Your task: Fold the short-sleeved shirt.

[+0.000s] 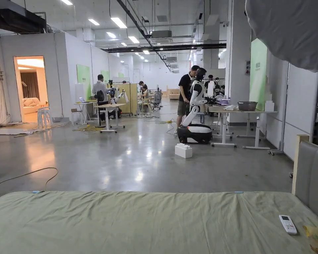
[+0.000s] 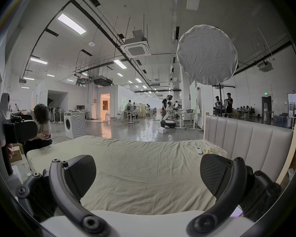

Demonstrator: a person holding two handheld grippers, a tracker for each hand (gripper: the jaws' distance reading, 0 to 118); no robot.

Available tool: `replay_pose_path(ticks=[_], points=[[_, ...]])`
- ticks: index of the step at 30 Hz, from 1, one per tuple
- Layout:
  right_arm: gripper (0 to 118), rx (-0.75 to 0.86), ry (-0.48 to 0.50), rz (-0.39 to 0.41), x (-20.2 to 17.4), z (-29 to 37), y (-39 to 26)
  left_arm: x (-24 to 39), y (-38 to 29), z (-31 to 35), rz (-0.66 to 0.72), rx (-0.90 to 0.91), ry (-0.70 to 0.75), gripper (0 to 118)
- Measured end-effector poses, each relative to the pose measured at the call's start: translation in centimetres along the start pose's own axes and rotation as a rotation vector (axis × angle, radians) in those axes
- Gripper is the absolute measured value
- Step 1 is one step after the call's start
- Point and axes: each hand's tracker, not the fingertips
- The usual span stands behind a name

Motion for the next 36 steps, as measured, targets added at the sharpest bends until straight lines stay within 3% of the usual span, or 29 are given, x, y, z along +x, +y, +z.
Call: replay_pose_path(ticks=[20, 23, 25, 27, 30, 32, 36], points=[[118, 0.004, 0.039, -0.011, -0.5, 0.5, 0.4, -0.5, 0.4, 1.2, 0.026, 0.028, 0.002, 118], [118, -0.060, 0.086, -0.145, -0.4, 0.0, 0.6, -0.2, 0.5, 1.4, 0.027, 0.027, -0.006, 118], [118, -0.155, 0.001, -0.262, -0.9, -0.3, 1.0, -0.2, 0.5, 1.5, 0.031, 0.024, -0.009, 118], [118, -0.251, -0.106, -0.307, -1.8, -0.4, 2.1, -0.1, 0.6, 1.7, 0.035, 0.023, -0.013, 118], [118, -0.321, -0.014, -0.351, -2.2, -0.3, 3.6, 0.0, 0.7, 1.9, 0.042, 0.021, -0.017, 118], [118, -0.253, 0.047, -0.385, -2.4, 0.4, 4.0, 0.0, 0.7, 2.1, 0.047, 0.021, -0.020, 118], [118, -0.205, 0.042, -0.386, -2.7, 1.5, 5.0, 0.0, 1.0, 2.5, 0.044, 0.025, -0.022, 118]])
